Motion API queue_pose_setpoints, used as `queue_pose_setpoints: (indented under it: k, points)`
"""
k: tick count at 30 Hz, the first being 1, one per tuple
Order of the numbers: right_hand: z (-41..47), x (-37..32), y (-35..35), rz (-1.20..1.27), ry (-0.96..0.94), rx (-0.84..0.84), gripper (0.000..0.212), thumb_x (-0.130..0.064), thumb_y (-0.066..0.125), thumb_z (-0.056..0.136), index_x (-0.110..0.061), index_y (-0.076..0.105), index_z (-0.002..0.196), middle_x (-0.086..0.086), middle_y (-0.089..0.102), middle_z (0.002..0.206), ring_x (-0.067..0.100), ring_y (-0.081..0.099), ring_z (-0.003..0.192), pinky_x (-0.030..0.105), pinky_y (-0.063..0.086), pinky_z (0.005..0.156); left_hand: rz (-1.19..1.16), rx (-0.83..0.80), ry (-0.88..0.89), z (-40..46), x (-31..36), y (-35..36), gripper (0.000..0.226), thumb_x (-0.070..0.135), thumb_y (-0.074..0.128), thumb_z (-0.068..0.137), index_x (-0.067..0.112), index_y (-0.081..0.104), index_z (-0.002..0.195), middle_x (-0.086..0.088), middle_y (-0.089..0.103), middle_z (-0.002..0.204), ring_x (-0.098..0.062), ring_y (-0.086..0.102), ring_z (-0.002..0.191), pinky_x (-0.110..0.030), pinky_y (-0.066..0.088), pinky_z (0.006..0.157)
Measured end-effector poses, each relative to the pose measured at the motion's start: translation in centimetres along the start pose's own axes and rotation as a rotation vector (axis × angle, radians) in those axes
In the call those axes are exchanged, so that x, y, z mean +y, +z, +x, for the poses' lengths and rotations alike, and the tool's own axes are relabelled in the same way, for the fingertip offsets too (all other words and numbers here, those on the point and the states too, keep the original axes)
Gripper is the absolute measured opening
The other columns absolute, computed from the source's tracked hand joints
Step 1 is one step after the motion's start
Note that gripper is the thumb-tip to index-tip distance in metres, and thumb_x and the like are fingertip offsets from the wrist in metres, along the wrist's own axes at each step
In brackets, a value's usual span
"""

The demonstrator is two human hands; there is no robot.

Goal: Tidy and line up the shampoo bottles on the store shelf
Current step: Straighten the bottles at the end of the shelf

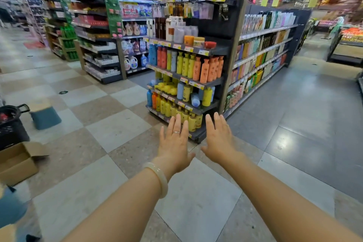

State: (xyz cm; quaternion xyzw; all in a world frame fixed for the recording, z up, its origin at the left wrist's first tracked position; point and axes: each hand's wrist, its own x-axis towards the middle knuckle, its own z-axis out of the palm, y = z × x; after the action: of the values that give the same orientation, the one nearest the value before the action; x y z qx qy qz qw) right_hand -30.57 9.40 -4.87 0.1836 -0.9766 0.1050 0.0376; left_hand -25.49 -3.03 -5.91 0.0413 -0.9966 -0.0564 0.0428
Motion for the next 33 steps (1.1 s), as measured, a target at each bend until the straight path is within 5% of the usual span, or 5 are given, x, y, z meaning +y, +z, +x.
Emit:
queue_pose_setpoints:
  k: [33]
  points:
    - [57.2,16.7,13.0,0.054,0.169,-0.214,0.091,-0.027,0.061,0.087,-0.014,-0.004,0.148,0.013,-0.010,0.157,0.029,-0.008,0.146,0.039,0.005,0.118,-0.092,-0.164,0.084,60.5,-6.0,14.5,0.094,0.050,0.053,0.086,0.015,-0.009,0.147,-0.007,-0.023,0.154,-0.024,-0.019,0.143,-0.047,-0.001,0.115]
